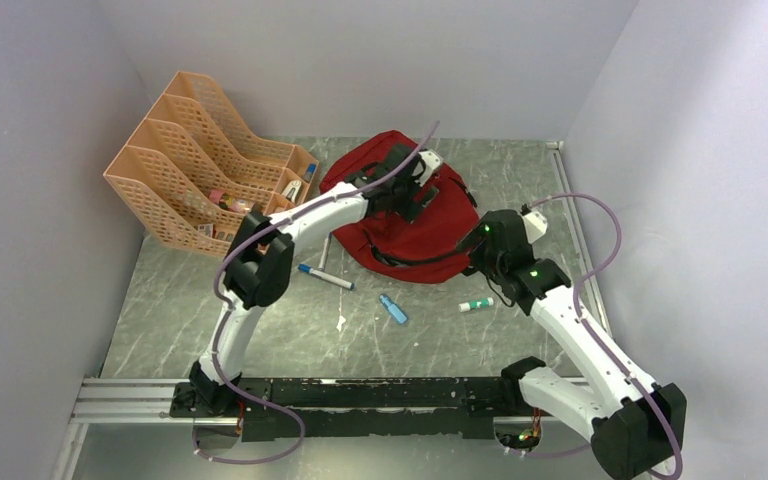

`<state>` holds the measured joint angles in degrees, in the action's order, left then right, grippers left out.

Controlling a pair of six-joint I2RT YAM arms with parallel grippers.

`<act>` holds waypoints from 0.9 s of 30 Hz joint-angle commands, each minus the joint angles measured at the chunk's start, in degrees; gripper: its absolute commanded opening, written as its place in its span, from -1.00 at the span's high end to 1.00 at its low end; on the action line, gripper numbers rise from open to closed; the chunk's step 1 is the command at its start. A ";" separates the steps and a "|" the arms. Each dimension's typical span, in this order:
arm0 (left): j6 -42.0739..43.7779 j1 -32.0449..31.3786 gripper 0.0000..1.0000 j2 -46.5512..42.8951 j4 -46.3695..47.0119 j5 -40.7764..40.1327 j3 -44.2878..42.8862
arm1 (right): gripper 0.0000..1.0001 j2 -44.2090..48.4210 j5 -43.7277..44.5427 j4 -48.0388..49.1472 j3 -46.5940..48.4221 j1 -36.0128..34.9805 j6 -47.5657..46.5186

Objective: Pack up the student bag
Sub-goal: Adjust the student bag at the center of the board.

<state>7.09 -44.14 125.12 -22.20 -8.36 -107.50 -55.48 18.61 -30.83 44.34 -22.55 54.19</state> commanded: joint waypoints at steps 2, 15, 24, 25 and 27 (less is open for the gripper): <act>3.13 -1.53 -0.77 5.46 -1.11 -10.81 -4.98 | -0.46 2.50 0.76 -2.30 -0.46 0.74 0.43; 4.18 -0.31 0.61 5.64 -1.18 -11.65 -6.30 | -0.46 3.36 -2.03 -1.11 -3.35 1.36 2.99; 0.26 6.65 0.90 2.97 -0.41 2.56 -4.47 | -0.45 0.41 -6.87 3.83 -6.33 3.64 5.06; 0.36 6.84 0.90 2.94 -0.39 3.23 -4.20 | -0.44 -0.19 -7.87 4.75 -6.67 4.03 5.39; 0.34 6.79 0.90 3.14 -0.39 4.06 -4.03 | -0.44 -1.86 -10.27 7.03 -7.24 5.09 5.74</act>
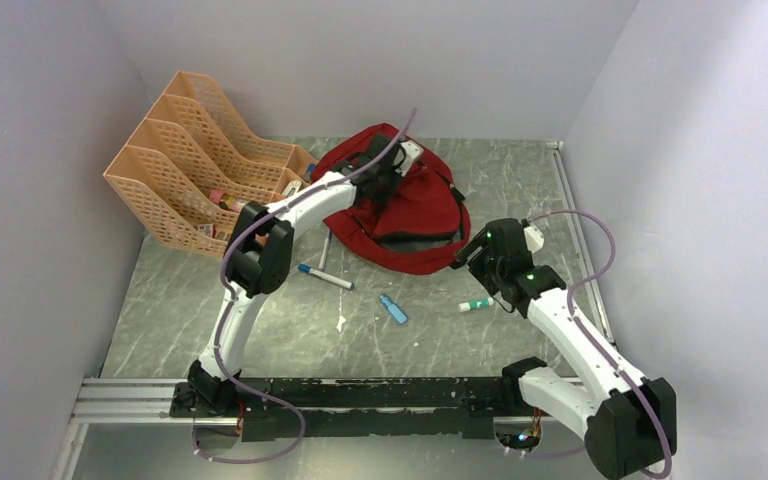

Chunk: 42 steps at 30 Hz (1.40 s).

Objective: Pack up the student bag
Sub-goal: Adjust the student bag at the center of the board.

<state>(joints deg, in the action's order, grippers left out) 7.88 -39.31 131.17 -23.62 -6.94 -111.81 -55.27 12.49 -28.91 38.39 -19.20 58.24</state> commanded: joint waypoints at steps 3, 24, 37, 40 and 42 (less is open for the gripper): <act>-0.50 1.96 0.90 -2.76 0.86 3.37 0.44 | -0.44 -5.25 -7.71 8.41 -1.39 3.82 1.68; -0.65 1.87 0.90 -3.73 1.03 6.06 2.58 | -0.12 -24.81 -15.91 19.73 4.58 7.42 -0.21; -1.34 -2.46 0.16 -6.60 2.61 8.94 5.61 | 1.00 -15.70 -13.22 14.36 6.30 7.51 -4.01; -2.25 -3.13 -0.01 -7.95 2.91 10.43 6.38 | 1.00 -14.49 -13.53 13.65 6.65 7.48 -5.15; -2.55 -3.61 -0.10 -9.09 3.11 10.10 7.11 | 1.00 -14.27 -14.18 13.80 6.30 7.50 -5.70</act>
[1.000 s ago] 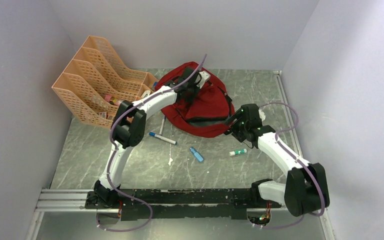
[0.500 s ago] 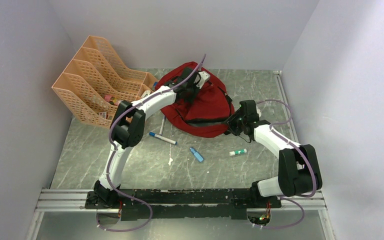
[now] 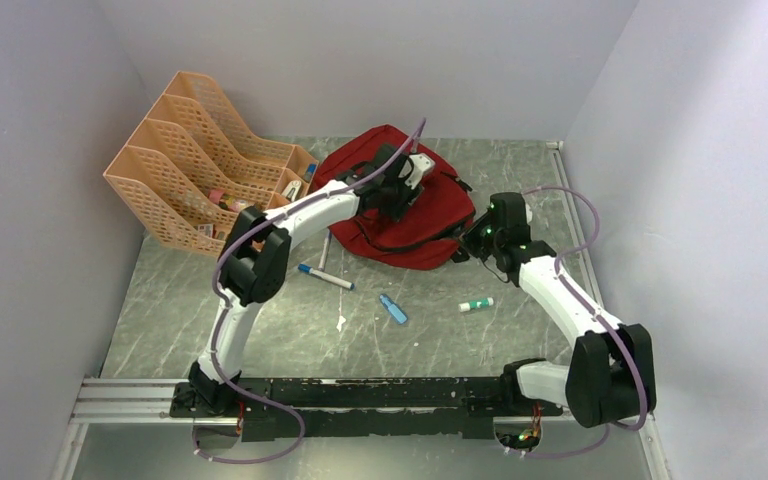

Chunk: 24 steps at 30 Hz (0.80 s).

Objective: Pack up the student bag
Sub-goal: Adjust the student bag at the center of the board.

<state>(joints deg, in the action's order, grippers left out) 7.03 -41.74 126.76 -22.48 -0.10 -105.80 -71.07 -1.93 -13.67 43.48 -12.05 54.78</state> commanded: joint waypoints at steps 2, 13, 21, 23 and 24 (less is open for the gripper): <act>-2.55 -1.40 -0.17 -6.15 2.42 3.39 1.92 | 1.00 1.63 0.10 -1.63 0.79 0.33 -2.38; -9.26 -2.30 -0.19 -8.54 9.80 13.92 8.49 | 1.00 3.13 0.78 -0.76 -4.46 0.36 -2.89; -9.57 -2.32 -0.17 0.99 10.10 13.61 4.14 | 1.00 3.58 1.50 0.24 -7.79 0.32 -3.35; -9.25 -2.23 -0.19 2.86 9.43 11.76 2.90 | 1.00 3.72 1.73 0.15 -8.42 0.34 -3.22; -9.21 -2.23 -0.19 3.74 9.13 10.66 2.35 | 1.00 3.82 1.81 0.06 -8.72 0.32 -3.22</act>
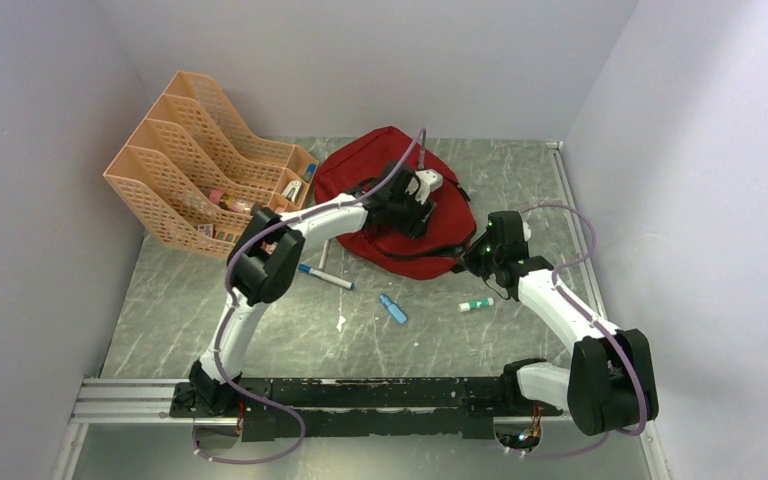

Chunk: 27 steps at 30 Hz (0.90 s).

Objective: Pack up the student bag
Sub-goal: Adjust the student bag at the center of the board.

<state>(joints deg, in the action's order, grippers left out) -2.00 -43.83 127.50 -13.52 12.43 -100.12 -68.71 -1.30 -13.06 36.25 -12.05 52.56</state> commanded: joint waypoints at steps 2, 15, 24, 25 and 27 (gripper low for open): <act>-0.30 0.13 -0.20 4.32 0.15 -3.43 -3.86 | 1.00 1.47 1.13 -0.82 -2.23 0.36 -1.05; -1.45 -0.08 -0.18 6.14 -0.43 -3.28 -7.15 | 1.00 3.32 -3.91 2.75 -6.78 0.32 -1.31; -1.61 -2.56 -0.20 -9.16 4.87 -2.42 9.04 | 1.00 3.50 -11.78 10.59 -6.24 0.36 -0.41; -1.53 -2.96 -0.20 -10.58 4.88 -2.48 9.99 | 1.00 3.49 -11.38 10.49 -6.05 0.35 -0.15; -1.47 -3.77 -0.20 -12.49 4.54 -3.08 11.87 | 1.00 3.42 -9.68 9.47 -5.35 0.30 0.18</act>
<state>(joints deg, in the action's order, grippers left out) -3.44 -45.91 120.64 -12.05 8.38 -90.89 -65.87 -9.98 -4.45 29.78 -11.94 52.29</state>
